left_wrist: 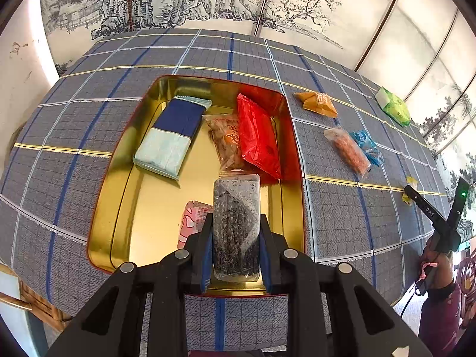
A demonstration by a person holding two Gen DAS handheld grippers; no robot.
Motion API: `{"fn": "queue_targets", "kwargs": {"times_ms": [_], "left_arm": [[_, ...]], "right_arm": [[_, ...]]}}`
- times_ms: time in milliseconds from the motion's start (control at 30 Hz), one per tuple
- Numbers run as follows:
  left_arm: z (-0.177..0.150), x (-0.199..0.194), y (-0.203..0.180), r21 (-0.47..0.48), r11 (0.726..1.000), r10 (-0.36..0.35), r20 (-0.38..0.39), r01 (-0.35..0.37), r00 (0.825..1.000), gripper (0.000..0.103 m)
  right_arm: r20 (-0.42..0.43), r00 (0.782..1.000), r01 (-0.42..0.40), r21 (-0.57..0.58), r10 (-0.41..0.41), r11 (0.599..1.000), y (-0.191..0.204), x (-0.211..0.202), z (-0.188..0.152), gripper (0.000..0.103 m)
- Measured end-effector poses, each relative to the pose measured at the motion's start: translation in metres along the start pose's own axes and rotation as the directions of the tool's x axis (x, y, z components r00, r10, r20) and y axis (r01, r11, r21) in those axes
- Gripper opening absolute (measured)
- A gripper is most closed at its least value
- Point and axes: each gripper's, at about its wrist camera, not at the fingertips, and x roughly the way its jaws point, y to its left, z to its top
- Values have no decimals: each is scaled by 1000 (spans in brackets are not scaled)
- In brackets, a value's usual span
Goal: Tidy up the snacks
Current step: 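Carry the dark bag into the gold tray while the right gripper grasps the yellow-edged packet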
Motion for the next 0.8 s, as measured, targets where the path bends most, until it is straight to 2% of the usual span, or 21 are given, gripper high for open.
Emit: {"fn": "queue_targets", "kwargs": {"times_ms": [800], "left_arm": [[-2,20,-17,61,998,14,-30,-12,999,23]], "right_arm": [[-1,1000,1,0,-1,1000,1,0,0,25]]}}
